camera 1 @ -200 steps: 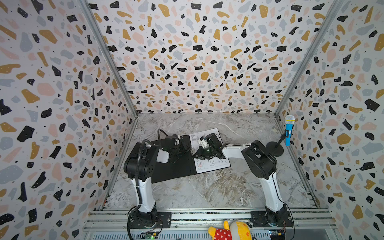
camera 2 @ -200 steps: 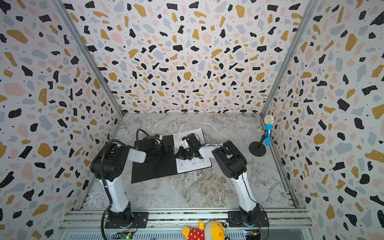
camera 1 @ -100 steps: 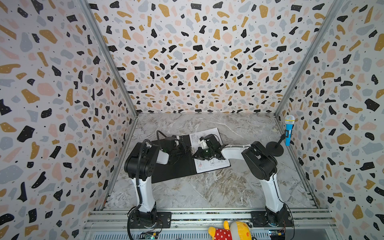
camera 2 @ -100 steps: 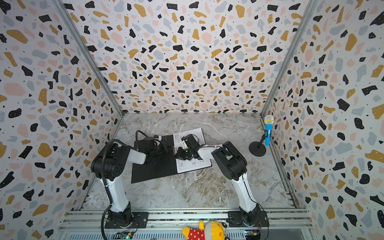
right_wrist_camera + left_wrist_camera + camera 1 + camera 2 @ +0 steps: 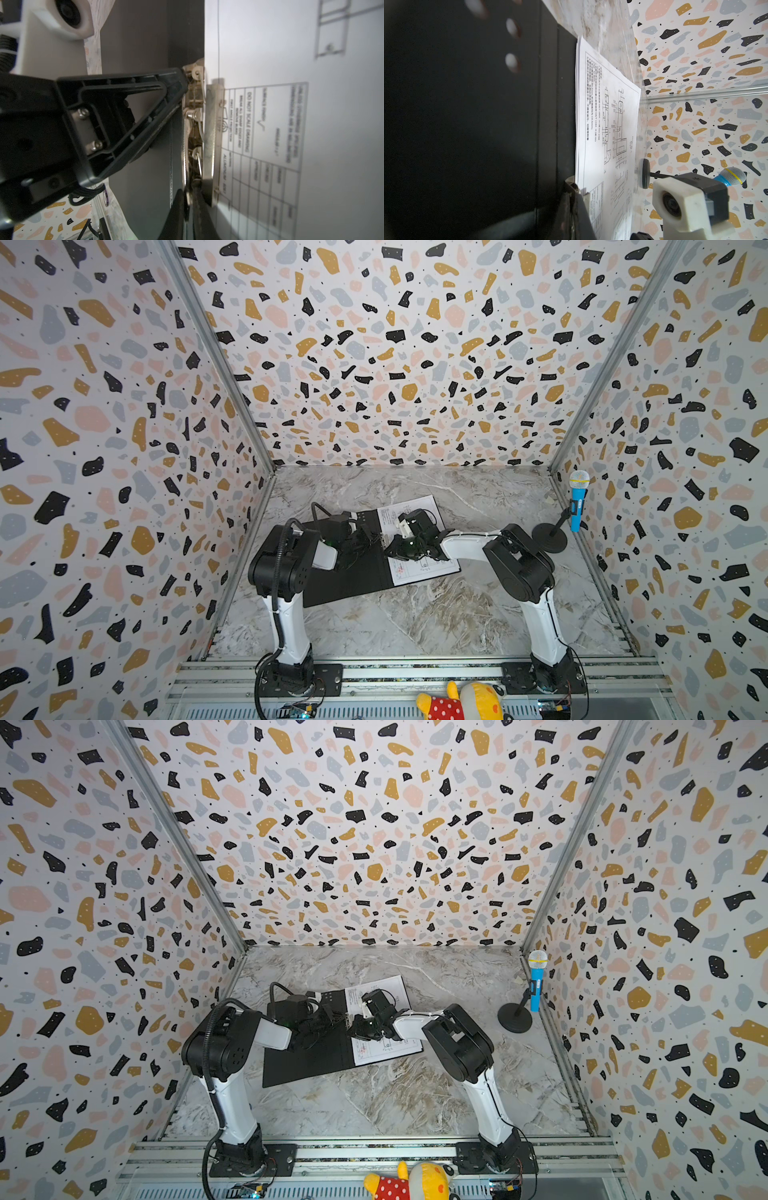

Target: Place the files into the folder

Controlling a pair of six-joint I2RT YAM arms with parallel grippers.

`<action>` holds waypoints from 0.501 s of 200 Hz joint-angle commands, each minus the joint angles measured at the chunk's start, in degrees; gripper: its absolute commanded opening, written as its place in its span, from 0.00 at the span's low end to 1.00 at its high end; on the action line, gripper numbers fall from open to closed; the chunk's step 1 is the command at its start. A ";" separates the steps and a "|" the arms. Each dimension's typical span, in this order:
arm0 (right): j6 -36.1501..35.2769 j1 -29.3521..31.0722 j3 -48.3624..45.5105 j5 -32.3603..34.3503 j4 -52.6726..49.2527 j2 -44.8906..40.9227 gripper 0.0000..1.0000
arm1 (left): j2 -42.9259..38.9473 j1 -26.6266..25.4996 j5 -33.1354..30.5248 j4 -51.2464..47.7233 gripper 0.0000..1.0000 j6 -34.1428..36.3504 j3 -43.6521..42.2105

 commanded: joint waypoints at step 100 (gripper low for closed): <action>3.56 -0.32 -3.87 3.49 -4.57 -1.39 0.32 | 0.58 -0.38 0.99 -3.88 0.05 2.61 0.30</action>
